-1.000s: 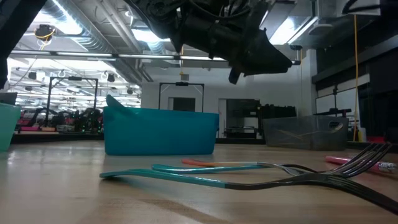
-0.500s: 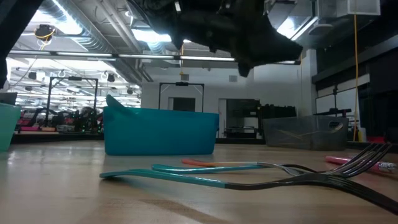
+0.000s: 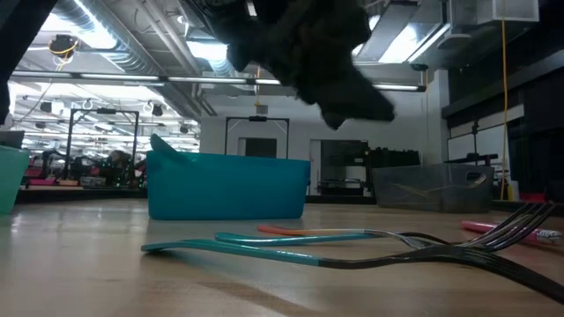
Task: Sort silverware by color (type)
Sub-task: Put the orange fork into the light blue bin
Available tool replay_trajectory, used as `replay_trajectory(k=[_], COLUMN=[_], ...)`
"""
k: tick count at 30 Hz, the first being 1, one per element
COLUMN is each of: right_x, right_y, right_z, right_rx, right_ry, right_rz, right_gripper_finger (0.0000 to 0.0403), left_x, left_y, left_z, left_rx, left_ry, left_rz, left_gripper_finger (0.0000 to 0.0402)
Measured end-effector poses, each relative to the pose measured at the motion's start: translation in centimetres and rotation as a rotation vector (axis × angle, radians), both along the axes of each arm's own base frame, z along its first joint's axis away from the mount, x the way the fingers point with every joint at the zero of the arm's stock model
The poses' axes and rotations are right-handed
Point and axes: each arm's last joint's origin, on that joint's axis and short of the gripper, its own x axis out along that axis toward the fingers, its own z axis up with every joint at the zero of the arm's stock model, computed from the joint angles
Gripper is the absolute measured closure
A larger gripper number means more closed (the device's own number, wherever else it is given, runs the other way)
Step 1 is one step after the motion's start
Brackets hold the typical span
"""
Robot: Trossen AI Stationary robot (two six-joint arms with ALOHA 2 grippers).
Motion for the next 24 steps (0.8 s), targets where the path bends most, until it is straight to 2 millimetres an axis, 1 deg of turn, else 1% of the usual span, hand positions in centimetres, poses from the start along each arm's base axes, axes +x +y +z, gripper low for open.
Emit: replay_trajectory(k=[6,11,14,17,21,24], right_x=[0.1,0.1,0.1,0.1,0.1,0.1], right_y=[-0.1,-0.1,-0.1,-0.1,-0.1,-0.1], right_z=[0.1,0.1,0.1,0.1,0.1,0.1], right_rx=[-0.046,-0.065,-0.068,-0.068,-0.068,-0.068], right_ry=[-0.025,-0.042,-0.045,-0.045,-0.045,-0.045], right_rz=[0.036,0.038,0.038,0.038,0.038,0.038], right_gripper_finger=[0.0299,0.0299,0.0299,0.0299,0.0299,0.0299], left_x=[-1.4,-2.2,-2.5,-2.6,-2.7,-2.7], left_y=[-1.1,-2.0,-2.5,-3.0,-3.8,-4.5], left_z=[-1.5,-2.3,-2.5,-2.5,-2.5,-2.5], left_rx=[0.127,0.247,0.279,0.271,0.264,0.296], left_ry=[0.152,0.248,0.28,0.284,0.286,0.267], left_rz=[-0.092,-0.088,-0.079,-0.086,-0.096,-0.09], left_gripper_finger=[0.0333,0.0333,0.0333,0.0332,0.0308,0.0288])
